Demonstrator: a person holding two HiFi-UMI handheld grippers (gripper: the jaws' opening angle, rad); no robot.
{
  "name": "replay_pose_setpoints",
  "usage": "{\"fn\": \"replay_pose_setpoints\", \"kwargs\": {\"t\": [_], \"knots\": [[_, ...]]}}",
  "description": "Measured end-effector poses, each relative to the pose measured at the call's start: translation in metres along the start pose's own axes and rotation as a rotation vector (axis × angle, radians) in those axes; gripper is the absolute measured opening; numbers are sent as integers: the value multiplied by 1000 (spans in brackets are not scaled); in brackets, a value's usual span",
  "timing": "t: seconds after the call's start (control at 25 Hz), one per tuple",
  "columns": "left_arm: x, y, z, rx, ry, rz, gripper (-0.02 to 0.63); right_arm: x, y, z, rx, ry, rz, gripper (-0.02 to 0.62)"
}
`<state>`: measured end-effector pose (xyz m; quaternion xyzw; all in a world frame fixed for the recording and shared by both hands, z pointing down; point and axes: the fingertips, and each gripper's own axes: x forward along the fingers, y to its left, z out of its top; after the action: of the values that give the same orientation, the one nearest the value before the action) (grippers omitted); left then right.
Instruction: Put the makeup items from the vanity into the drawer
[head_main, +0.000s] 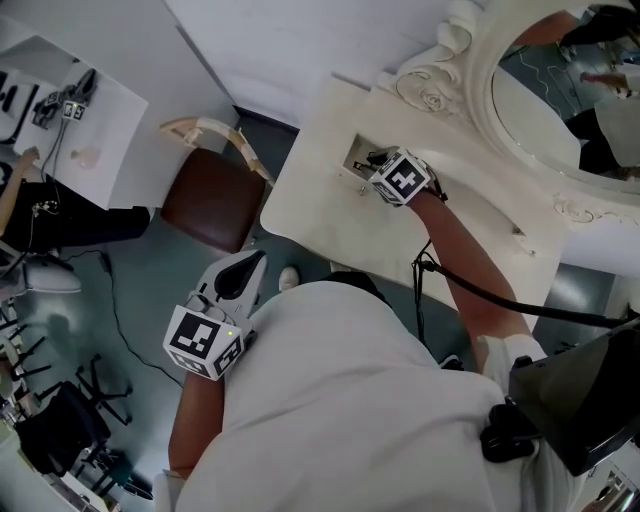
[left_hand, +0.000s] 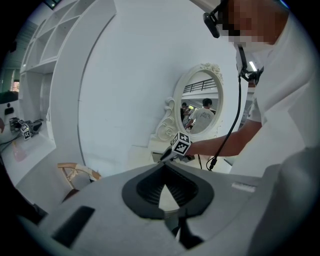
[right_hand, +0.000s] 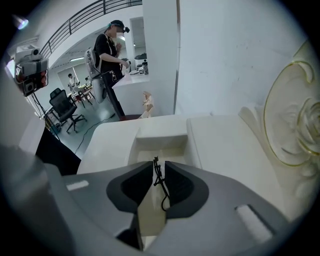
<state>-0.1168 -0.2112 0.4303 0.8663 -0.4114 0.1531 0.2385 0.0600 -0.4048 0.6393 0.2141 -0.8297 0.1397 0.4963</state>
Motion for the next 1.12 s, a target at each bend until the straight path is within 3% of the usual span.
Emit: {"fn": "replay_pose_setpoints", "kwargs": {"t": [0.32, 0.52, 1.12], "knots": [[-4, -2, 2, 42, 0, -82, 2, -38, 7, 1, 67, -84, -90, 60], [-6, -1, 2, 76, 4, -146, 1, -67, 27, -3, 142, -161, -146, 2], [-36, -9, -20, 167, 32, -340, 2, -121, 184, -1, 310, -366, -158, 2]]}}
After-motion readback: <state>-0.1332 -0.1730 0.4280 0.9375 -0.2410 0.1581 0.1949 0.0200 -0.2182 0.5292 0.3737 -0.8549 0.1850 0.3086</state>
